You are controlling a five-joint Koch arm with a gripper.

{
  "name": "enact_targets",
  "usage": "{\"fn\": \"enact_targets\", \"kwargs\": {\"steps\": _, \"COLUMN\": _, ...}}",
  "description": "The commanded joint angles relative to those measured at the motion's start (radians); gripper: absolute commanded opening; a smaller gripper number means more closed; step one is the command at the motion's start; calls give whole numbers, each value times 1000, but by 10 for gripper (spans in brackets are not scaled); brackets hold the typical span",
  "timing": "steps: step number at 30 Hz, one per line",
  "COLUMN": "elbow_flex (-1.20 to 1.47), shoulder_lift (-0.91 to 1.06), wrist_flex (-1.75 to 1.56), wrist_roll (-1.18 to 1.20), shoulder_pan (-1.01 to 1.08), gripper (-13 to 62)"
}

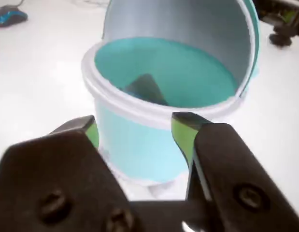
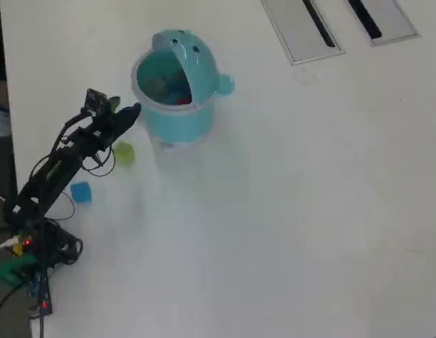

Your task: Grasp RGB lego blocks and put them in the bin one by one.

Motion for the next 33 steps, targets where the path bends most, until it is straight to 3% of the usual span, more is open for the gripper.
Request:
{"fn": "enact_targets", "kwargs": {"steps": 1, "elbow_flex": 2, "shoulder_lift": 72, "wrist_flex": 2, "wrist_roll": -3, "shoulder_pan": -20, "gripper": 278}}
{"fn": "enact_targets", "kwargs": {"steps": 33, "elbow_flex": 380, "shoulder_lift": 104, "wrist_flex": 8, "wrist_roll": 170, "shoulder_pan": -146, "gripper": 301}}
